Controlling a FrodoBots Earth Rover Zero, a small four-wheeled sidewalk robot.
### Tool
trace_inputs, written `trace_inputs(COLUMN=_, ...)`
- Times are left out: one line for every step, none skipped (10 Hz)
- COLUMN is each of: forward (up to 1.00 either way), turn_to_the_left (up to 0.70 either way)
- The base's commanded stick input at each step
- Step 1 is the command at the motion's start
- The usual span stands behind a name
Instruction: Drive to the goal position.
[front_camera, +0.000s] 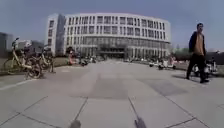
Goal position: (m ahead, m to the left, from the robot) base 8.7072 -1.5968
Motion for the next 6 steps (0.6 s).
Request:
trace_inputs(forward=0.85, turn_to_the_left=0.01)
trace_inputs(forward=0.85, turn_to_the_left=0.01)
trace_inputs(forward=0.85, turn_to_the_left=0.01)
trace_inputs(forward=0.85, turn_to_the_left=0.00)
trace_inputs(forward=0.85, turn_to_the_left=-0.03)
trace_inputs(forward=0.85, turn_to_the_left=-0.06)
